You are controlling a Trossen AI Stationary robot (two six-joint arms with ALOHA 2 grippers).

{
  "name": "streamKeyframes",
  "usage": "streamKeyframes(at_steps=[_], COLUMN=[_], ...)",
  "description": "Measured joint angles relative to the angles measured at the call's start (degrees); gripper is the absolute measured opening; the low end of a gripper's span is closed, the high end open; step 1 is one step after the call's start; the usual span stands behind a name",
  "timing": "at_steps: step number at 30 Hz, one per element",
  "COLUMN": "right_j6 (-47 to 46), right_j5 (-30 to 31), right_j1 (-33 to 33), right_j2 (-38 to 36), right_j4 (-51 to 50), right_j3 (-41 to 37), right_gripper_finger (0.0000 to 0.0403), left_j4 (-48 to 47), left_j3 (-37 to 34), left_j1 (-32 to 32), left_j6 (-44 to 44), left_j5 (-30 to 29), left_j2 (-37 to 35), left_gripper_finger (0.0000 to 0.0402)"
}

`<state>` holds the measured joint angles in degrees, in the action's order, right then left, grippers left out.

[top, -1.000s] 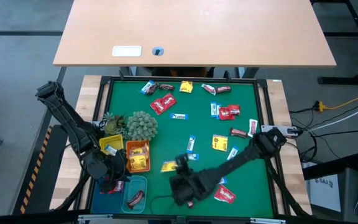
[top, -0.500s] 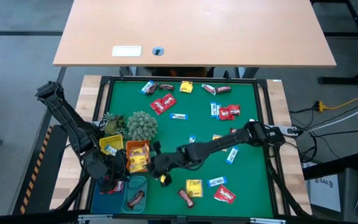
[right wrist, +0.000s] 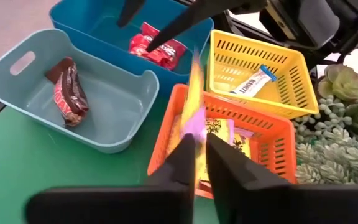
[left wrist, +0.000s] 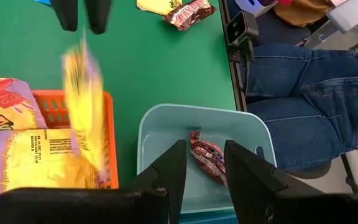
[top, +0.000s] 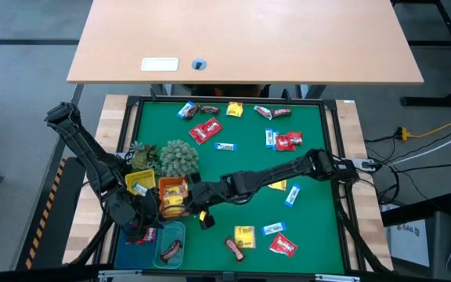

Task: Sort candy
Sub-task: Put the yellow candy into the orange basket, then put the white chocolate into the yellow basket

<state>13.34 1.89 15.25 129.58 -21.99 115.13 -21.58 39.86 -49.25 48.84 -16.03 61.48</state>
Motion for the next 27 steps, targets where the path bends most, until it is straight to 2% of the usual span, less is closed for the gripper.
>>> streamKeyframes(at_steps=[6,10,14,19,27], right_j6=[-0.6,-8.6,-16.7,-20.4,-26.4], right_j5=[1.5,0.7,-3.1,-7.6,1.2], right_j1=[0.1,0.2,0.2,0.9,5.7], right_j2=[0.0,0.0,-0.1,-0.1,-0.1], right_j4=[-0.2,-2.8,-10.9,-28.9,-47.7], right_j3=[0.0,0.0,0.0,0.0,-0.6], right_gripper_finger=[0.0141,0.0175,0.0187,0.0189,0.0189], left_j4=[0.0,0.0,0.0,0.0,0.0], left_j3=[0.0,0.0,0.0,0.0,0.0], left_j1=[0.0,0.0,0.0,0.0,0.0], left_j6=[0.0,0.0,0.0,0.0,0.0], left_j5=[0.0,0.0,0.0,0.0,0.0], left_j2=[0.0,0.0,0.0,0.0,0.0], left_gripper_finger=[0.0103,0.0103,0.0103,0.0103,0.0103])
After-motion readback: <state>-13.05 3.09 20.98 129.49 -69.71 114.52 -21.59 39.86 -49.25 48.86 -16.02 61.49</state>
